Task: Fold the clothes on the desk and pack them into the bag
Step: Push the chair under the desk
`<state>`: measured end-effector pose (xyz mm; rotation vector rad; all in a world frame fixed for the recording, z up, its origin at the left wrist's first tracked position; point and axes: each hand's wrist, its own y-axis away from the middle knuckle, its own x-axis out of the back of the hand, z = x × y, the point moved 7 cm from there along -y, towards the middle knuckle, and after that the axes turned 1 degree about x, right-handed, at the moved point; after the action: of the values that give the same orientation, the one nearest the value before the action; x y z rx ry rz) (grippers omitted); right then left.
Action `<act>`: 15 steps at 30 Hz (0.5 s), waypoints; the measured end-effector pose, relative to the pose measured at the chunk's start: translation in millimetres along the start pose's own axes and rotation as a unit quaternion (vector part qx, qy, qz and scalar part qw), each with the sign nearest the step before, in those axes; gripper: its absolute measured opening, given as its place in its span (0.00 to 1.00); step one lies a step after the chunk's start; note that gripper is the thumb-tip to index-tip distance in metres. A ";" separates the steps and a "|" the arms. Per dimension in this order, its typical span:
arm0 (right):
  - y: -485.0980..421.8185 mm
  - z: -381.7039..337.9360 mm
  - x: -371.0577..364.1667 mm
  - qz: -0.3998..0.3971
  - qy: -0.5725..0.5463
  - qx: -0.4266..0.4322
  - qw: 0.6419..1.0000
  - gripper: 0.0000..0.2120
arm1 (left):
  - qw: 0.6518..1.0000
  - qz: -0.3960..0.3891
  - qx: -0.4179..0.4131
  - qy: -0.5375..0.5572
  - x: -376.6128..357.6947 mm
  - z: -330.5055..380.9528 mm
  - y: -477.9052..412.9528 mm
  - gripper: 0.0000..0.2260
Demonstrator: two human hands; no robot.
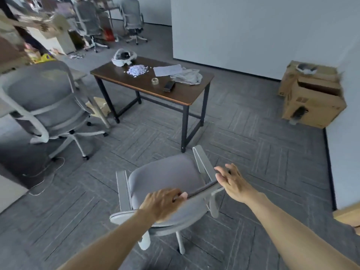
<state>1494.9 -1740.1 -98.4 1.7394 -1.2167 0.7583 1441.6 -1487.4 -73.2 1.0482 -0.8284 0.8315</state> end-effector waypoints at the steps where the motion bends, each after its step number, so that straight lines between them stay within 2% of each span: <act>1: -0.4 -1.5 -6.4 -0.012 -0.037 -0.004 0.999 0.36 | 0.999 0.016 0.028 0.009 2.9 -9.3 5.5 0.21; 4: -0.7 -11.5 -17.1 -0.029 -0.078 -0.005 0.997 0.30 | 0.995 0.052 0.086 0.010 8.4 -36.0 16.8 0.18; 8: -11.5 -21.6 -19.4 -0.030 -0.074 0.001 0.997 0.35 | 0.981 0.098 0.163 0.037 12.2 -71.4 17.9 0.18; 13: -31.4 -45.2 -25.1 -0.031 -0.060 -0.001 0.998 0.36 | 0.975 0.119 0.184 0.032 24.0 -104.6 10.5 0.19; 15: -46.8 -54.2 -32.5 -0.029 -0.054 0.001 0.998 0.40 | 0.972 0.129 0.194 0.031 33.3 -126.4 6.8 0.19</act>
<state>1527.7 -1670.7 -115.7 1.8290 -1.2317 0.6400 1472.3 -1360.2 -76.2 1.2644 -0.7750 1.2786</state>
